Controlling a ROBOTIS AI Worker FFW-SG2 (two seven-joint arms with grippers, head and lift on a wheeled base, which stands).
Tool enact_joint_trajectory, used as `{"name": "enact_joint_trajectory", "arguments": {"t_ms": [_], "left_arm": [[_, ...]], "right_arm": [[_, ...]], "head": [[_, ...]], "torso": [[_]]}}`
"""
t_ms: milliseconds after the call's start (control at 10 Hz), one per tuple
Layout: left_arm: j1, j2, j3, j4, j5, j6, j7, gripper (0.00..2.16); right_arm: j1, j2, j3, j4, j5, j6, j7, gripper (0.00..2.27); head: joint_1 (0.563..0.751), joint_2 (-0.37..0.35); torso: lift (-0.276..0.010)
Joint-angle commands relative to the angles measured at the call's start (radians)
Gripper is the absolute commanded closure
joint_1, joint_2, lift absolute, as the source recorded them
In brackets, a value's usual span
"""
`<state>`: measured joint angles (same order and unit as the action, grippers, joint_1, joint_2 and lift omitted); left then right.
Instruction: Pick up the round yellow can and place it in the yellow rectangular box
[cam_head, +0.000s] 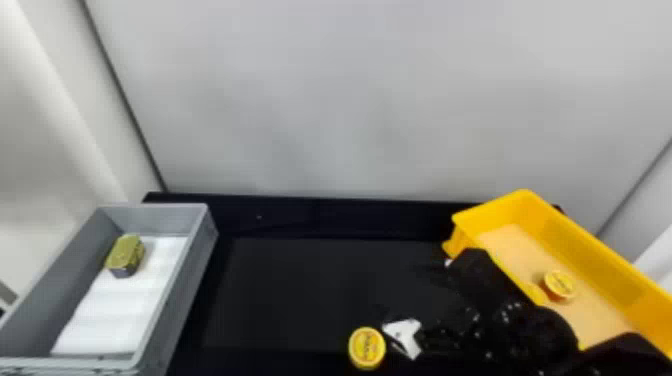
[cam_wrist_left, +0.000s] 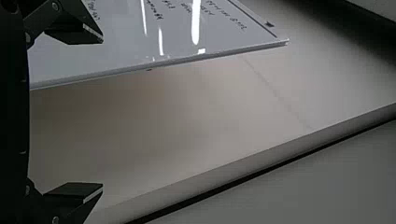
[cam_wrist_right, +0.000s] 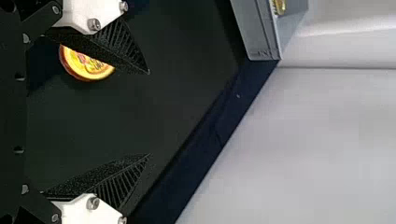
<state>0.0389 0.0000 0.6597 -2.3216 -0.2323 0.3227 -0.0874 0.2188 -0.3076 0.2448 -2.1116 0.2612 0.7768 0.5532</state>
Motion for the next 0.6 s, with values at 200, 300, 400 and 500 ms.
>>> {"name": "enact_joint_trajectory", "arguments": {"t_ms": [200,300,400,500], "left_arm": [[-0.005,-0.003,-0.006,0.004,-0.007,0.000,0.000,0.16],[-0.007,-0.003,-0.006,0.004,-0.013,-0.002,-0.002,0.16],[-0.005,-0.003,-0.003,0.004,-0.013,-0.003,-0.002,0.16],[-0.005,-0.003,-0.001,0.004,-0.013,-0.003,-0.005,0.16]], "right_arm": [[-0.013,-0.039,0.036,-0.042,0.030,0.179,0.073,0.19],[-0.019,-0.059,0.048,-0.048,0.032,0.215,0.074,0.19],[-0.010,-0.071,0.044,-0.056,0.043,0.218,0.076,0.19],[-0.005,-0.094,0.042,-0.061,0.061,0.225,0.084,0.19]], "head": [[0.686,0.014],[0.686,0.014],[0.686,0.014],[0.686,0.014]], "torso": [[-0.056],[-0.056],[-0.056],[-0.056]]}}
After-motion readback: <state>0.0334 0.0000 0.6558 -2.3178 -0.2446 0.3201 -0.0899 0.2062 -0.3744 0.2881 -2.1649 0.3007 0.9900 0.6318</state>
